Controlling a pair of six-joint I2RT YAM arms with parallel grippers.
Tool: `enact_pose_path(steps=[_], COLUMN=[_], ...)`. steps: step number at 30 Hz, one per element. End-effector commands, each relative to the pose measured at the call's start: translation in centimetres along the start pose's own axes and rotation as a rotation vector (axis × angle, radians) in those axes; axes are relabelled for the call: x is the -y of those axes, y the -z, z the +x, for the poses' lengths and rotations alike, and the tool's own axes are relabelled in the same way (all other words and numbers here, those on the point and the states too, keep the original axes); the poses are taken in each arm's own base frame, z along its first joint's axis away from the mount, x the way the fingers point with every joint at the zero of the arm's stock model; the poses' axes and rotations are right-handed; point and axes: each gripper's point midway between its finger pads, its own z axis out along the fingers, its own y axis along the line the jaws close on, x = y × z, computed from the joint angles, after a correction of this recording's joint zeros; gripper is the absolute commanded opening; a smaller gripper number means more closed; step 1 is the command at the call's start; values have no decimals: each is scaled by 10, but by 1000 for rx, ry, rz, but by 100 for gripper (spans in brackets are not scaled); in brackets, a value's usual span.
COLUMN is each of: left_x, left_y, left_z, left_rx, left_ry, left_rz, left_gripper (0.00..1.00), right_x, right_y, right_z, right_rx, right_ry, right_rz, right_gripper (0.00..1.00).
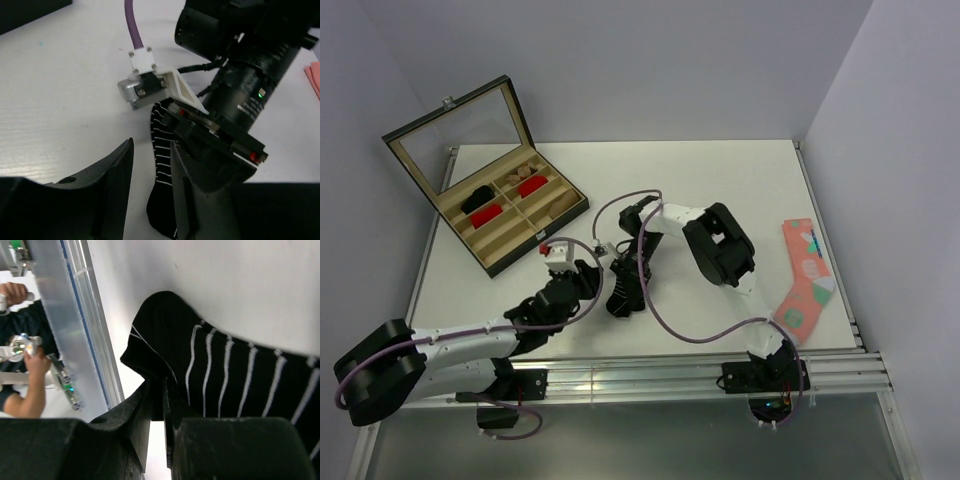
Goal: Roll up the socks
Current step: Roll the sock at the center of the board.
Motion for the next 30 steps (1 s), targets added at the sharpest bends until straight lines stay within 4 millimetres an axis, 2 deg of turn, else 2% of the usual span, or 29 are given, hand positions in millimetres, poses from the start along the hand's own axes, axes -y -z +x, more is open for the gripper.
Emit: enact_pose_path(steps=[1,7,8,15,22,24,30], left_x=[26,44,54,76,75,73,81], left_y=[5,21,26,40,47,45,47], left_z=[-17,-2,2,28,52,65,83], left_rx=[109,106,90,-9,-98,-147,-223], left_ry=[8,-35,-44,-157,-228,-262,-294], left_rz=[127,276,345,520,558,557,610], left_gripper=[41,42,43,44,48,48,47], right_x=[-10,-7,-6,-2,-2,-2,-2], right_y=[7,8,9,9,10,10,9], right_z=[2,4,5,11,13,14,15], right_rx=[7,0,-2,-23,-29,-30,-33], right_ry=[-35,-69,-81,-109,-115,-116,-125], right_rz=[-57,-55,-53,-38,-35,-35,-40], right_gripper=[21,21,21,21,21,21,21])
